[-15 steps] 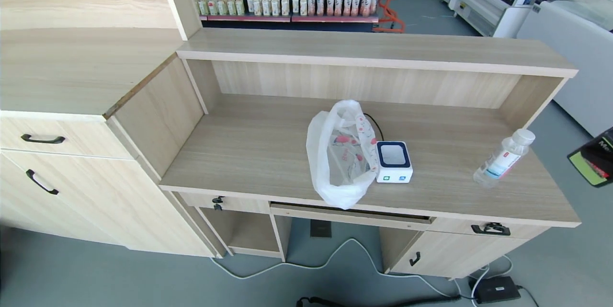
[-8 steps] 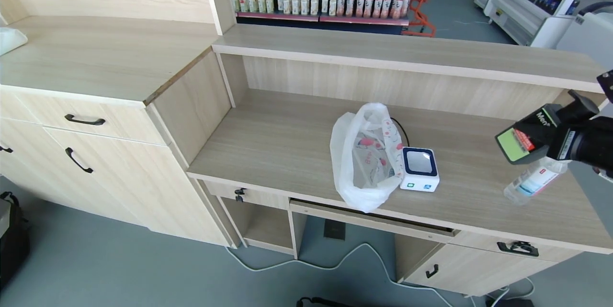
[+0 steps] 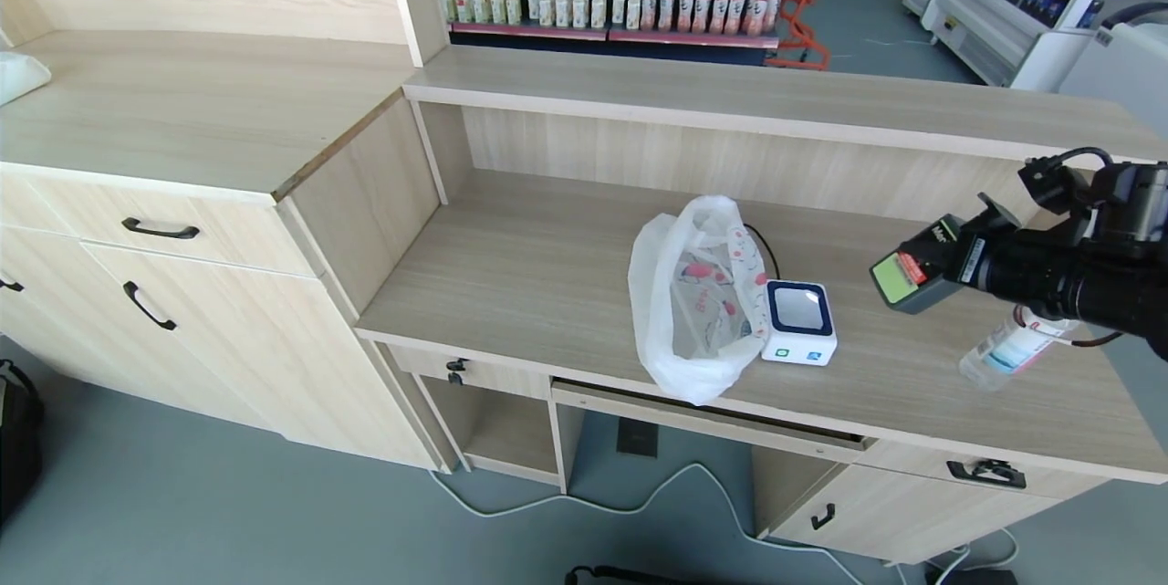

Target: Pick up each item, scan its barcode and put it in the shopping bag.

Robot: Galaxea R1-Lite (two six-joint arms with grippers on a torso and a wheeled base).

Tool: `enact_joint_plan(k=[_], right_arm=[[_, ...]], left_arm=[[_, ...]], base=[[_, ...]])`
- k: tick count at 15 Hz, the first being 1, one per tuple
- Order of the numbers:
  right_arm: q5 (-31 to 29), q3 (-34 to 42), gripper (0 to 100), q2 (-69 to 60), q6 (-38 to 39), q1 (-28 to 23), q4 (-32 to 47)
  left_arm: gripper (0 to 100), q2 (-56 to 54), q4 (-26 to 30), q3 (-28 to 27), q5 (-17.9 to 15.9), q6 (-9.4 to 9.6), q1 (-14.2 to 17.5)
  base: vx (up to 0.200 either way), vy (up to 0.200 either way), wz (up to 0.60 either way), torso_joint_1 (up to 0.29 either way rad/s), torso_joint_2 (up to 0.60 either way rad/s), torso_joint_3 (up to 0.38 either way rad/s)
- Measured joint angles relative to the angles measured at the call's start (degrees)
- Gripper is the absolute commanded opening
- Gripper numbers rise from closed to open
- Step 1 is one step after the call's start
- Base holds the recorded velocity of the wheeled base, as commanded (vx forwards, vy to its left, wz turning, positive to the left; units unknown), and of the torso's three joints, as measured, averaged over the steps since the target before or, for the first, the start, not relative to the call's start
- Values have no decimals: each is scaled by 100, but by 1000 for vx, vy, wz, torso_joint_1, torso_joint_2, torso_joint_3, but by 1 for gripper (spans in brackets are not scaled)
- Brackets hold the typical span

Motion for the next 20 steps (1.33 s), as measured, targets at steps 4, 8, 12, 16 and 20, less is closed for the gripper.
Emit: enact_joint_plan(k=[4,8,12,16,20], right_arm=[[-163,-165,0,529,-579,68,-40],[-216,-328,0,881,-768,178,-104],[-221,-540,0,1111,-824,383,-168],[-234,-841,0,1353,-889,496,-183],[-246,-918,0,1574,-947,536,-246]], left_arm=[[100,0,0,0,0,-2,-2],[100,0,0,0,0,-2,-2],[100,0,0,0,0,-2,-2],[100,0,0,0,0,-2,-2],[100,0,0,0,0,-2,-2]], base=[[0,0,0,0,0,0],[0,0,0,0,0,0],[0,0,0,0,0,0],[0,0,0,0,0,0],[0,0,0,0,0,0]])
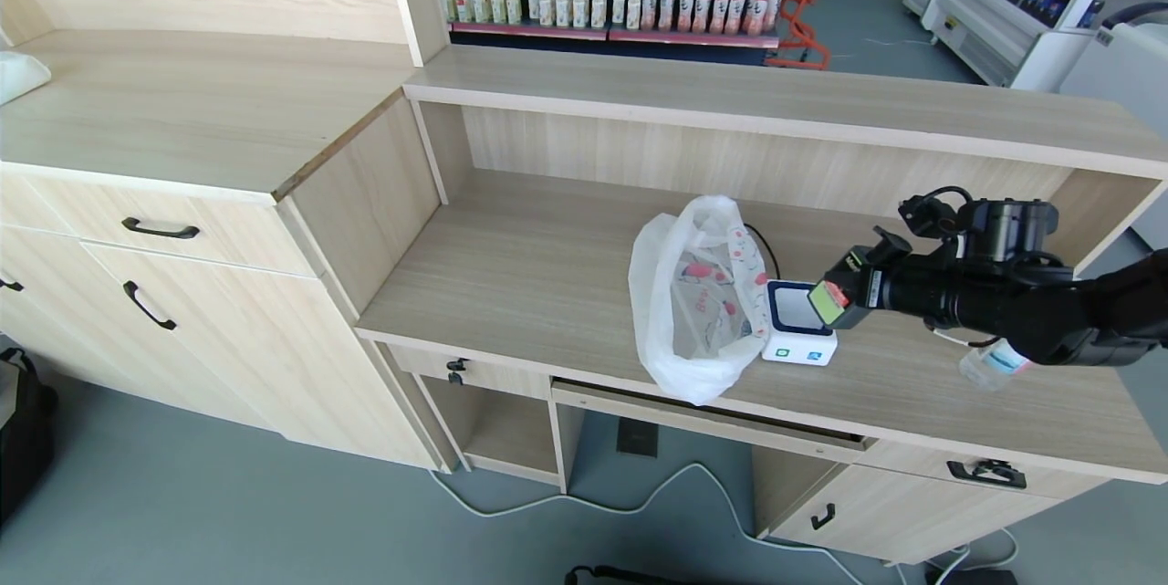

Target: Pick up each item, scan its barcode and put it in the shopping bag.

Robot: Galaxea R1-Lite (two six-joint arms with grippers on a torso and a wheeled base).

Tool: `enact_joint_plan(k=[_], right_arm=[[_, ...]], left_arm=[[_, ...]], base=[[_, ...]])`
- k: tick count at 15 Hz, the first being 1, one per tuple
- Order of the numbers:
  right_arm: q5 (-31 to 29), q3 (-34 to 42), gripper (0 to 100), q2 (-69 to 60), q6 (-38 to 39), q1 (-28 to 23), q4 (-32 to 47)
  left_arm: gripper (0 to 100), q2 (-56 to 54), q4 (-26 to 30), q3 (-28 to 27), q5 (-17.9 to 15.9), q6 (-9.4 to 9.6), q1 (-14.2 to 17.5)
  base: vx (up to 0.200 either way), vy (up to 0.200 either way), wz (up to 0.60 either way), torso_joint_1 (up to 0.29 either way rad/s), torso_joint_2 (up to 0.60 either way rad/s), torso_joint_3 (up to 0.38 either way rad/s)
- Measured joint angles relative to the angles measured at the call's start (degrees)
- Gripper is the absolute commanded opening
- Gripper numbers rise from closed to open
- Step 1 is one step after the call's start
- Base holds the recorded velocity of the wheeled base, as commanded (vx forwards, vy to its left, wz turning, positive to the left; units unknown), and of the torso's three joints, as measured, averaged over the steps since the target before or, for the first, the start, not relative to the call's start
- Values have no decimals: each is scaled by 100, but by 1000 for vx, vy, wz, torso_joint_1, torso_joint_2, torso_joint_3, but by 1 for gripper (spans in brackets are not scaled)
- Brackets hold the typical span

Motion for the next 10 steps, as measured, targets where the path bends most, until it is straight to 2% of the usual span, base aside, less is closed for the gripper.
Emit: enact_joint_plan(k=[10], right_arm=[[107,-201,0,391,23,89,-210]], left_arm=[[100,0,0,0,0,0,0]], base=[[0,0,0,0,0,0]])
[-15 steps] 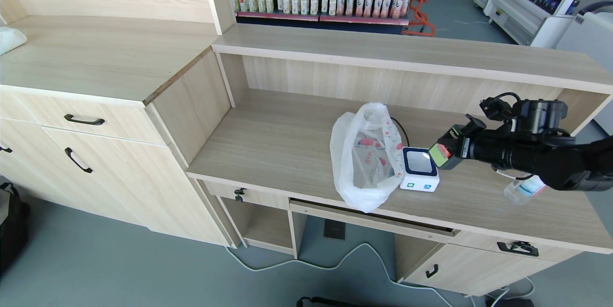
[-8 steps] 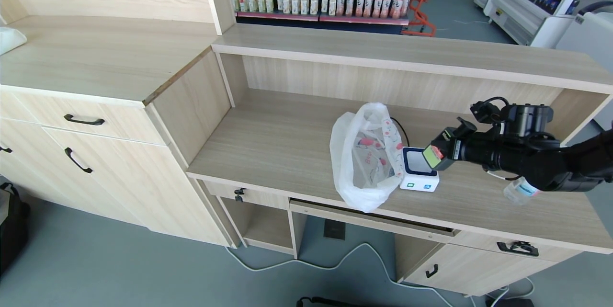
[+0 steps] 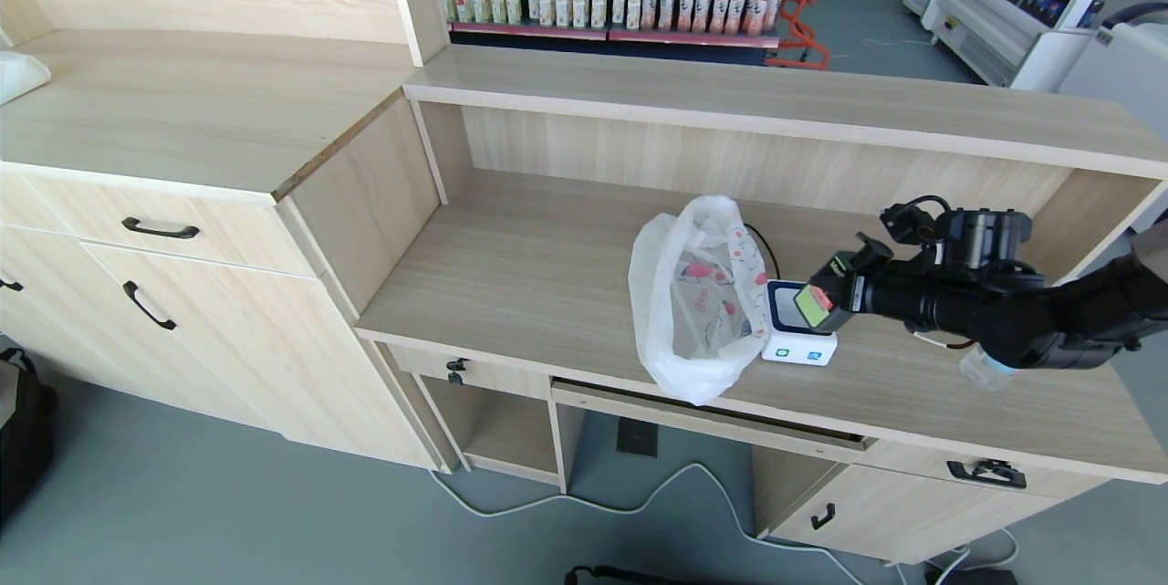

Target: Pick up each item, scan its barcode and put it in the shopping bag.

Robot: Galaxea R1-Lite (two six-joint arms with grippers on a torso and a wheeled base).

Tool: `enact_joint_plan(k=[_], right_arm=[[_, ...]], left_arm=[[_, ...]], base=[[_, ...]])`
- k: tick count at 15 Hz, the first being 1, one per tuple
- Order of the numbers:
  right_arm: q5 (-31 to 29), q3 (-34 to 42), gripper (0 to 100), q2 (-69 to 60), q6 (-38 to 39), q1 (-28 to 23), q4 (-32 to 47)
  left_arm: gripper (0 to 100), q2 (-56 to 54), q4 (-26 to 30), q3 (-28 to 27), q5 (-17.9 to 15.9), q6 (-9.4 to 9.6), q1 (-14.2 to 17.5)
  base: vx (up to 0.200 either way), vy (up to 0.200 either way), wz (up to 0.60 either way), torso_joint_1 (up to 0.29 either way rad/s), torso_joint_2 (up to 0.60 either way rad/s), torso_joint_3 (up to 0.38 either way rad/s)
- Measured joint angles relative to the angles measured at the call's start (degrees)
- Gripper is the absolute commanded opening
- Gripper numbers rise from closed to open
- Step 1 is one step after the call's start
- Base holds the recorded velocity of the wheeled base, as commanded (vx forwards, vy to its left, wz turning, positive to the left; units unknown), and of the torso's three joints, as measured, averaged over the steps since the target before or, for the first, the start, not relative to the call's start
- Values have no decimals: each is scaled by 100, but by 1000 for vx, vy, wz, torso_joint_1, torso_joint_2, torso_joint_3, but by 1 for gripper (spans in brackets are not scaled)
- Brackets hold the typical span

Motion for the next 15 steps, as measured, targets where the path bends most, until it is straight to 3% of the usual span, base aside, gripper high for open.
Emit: enact_joint_plan(k=[15], right_arm=[[96,-564,0,482,10,283,-20]], left_arm=[[100,0,0,0,0,0,0]], base=[[0,0,0,0,0,0]])
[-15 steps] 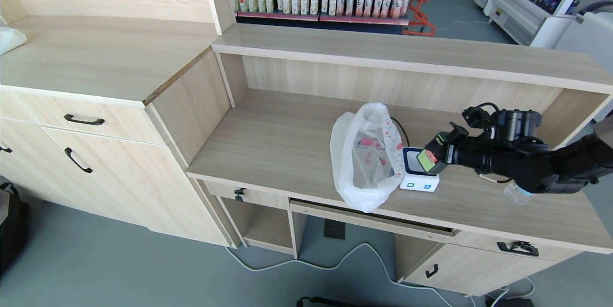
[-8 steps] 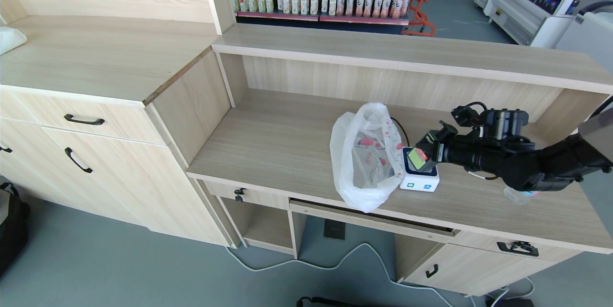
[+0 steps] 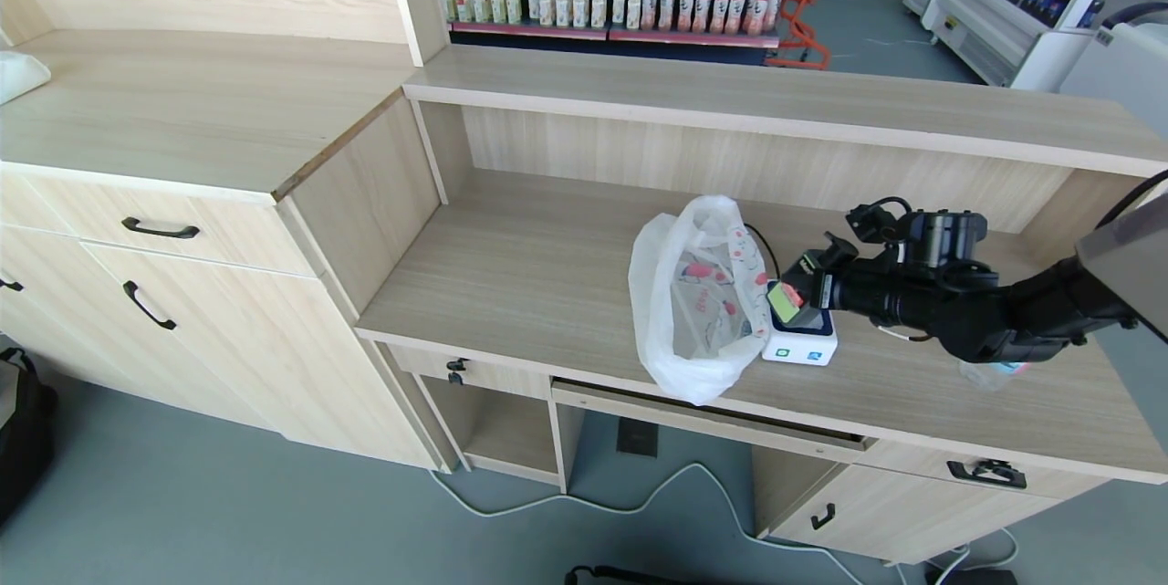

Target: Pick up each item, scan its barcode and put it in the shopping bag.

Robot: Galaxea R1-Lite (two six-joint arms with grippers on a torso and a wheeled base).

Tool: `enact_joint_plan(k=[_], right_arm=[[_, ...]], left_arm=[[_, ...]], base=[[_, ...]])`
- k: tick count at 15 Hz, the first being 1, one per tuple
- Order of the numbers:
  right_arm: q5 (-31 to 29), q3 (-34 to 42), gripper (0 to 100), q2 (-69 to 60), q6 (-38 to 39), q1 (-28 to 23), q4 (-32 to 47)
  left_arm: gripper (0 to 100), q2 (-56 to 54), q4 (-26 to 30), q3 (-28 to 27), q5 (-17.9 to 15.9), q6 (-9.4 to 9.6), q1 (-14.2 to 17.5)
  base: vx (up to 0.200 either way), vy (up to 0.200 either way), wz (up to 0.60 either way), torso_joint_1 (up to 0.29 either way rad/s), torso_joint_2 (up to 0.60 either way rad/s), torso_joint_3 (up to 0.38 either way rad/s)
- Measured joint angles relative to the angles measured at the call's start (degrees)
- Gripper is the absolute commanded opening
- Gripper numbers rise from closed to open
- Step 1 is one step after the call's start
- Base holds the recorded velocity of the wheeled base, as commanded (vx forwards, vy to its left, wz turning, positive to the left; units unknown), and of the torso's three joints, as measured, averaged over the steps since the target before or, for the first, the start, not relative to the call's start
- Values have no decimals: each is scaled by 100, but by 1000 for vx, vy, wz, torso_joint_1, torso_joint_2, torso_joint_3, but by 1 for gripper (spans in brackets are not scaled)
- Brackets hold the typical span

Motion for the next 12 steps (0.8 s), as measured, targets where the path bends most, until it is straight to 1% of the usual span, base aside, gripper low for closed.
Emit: enact_joint_plan(k=[12], right_arm=[[-11,-351,0,286,105,83,13]], left_arm=[[100,0,0,-2,0,0,0]], base=[[0,0,0,0,0,0]])
